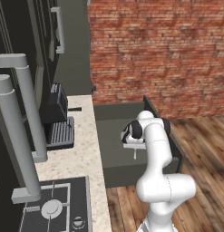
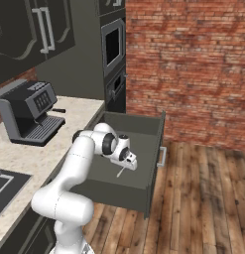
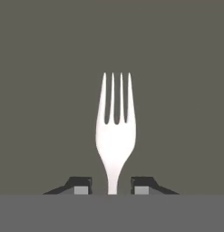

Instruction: Organize the utensils by type. Pick up the wooden spoons from the counter and place them in the open cabinet. Then pick up the metallic utensils from the counter and place them in the open drawer.

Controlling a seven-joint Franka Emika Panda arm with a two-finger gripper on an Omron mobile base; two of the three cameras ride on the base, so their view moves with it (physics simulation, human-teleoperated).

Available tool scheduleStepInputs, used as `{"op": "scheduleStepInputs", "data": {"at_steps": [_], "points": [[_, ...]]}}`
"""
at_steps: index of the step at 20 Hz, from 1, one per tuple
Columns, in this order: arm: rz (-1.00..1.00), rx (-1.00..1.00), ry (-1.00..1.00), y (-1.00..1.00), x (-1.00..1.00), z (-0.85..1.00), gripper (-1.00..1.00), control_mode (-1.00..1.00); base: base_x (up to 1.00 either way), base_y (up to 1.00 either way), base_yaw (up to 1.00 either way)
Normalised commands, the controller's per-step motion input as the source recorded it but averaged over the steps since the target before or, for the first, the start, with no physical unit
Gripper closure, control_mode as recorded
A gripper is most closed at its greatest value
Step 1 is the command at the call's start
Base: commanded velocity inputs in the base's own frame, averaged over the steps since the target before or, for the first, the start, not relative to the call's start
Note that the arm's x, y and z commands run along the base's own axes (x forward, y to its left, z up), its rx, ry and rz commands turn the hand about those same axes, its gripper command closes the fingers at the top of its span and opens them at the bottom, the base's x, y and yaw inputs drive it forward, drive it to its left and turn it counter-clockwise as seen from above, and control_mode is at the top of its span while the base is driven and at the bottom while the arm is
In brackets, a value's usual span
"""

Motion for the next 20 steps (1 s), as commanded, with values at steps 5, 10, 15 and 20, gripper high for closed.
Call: {"op": "scheduleStepInputs", "data": {"at_steps": [5, 10, 15, 20], "points": [[0.00, 0.00, -0.08, 0.00, 0.00, 0.30, -1.00, -1.00, 0.00, 0.00, 0.00], [0.00, 0.03, -0.09, -0.01, 0.00, 0.88, -1.00, -1.00, 0.00, 0.00, 0.00], [0.00, 0.00, -0.14, 0.00, -0.11, 1.00, -1.00, -1.00, 0.00, 0.00, 0.00], [0.00, 0.00, -0.07, 0.00, -0.33, 1.00, -1.00, -1.00, 0.00, 0.00, 0.00]]}}
